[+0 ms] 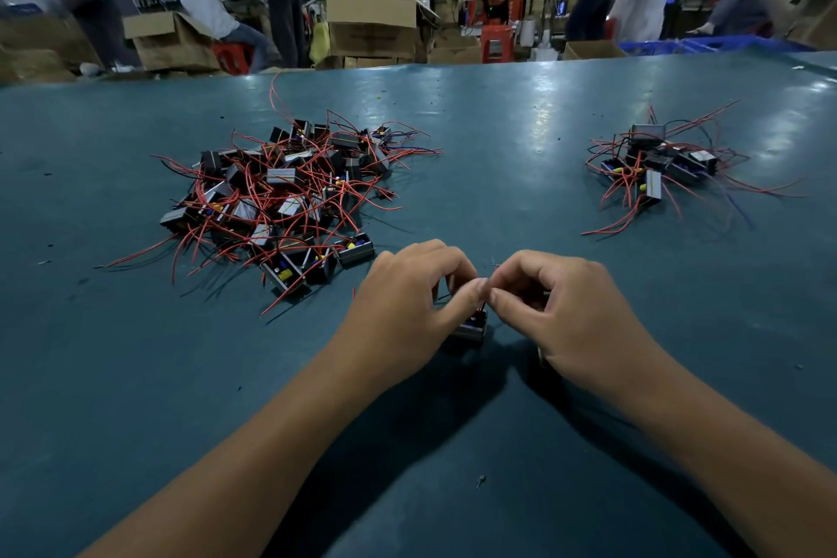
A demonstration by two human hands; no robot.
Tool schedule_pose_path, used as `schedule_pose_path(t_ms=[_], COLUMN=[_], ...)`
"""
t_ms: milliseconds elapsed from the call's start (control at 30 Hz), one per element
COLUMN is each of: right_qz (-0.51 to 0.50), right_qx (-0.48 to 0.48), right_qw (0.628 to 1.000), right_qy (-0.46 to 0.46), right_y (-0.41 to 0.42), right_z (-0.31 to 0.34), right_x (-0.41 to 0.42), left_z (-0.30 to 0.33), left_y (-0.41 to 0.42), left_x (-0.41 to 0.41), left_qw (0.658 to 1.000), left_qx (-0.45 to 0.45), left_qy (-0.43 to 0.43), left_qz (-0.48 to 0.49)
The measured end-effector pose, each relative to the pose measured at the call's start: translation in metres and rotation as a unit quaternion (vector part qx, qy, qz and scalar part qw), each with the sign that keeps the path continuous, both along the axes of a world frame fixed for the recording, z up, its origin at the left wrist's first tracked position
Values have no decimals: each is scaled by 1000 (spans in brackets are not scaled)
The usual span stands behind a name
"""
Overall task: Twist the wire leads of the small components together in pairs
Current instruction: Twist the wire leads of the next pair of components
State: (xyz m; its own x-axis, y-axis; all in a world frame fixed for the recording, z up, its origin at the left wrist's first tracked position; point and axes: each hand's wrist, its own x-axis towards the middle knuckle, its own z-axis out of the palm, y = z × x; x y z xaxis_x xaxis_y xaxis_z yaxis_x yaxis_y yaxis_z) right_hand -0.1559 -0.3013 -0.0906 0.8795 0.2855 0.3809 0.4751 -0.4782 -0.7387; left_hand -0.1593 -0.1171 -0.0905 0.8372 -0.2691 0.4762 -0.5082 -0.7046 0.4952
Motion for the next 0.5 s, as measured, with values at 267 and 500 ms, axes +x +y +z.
schedule_pose_path(t_ms=[267, 500], right_qz=[26, 27], right_qx=[-6, -1], right_qw=[999, 999], right_qy=[-24, -22], right_y=[1, -1], right_z=[-1, -3], right_x=[0, 1], left_z=[1, 1], left_y=[-1, 3], left_x=[-1, -1], left_qw=[999, 992], left_qx=[-5, -59], left_qy=[44, 94], left_qz=[-18, -52])
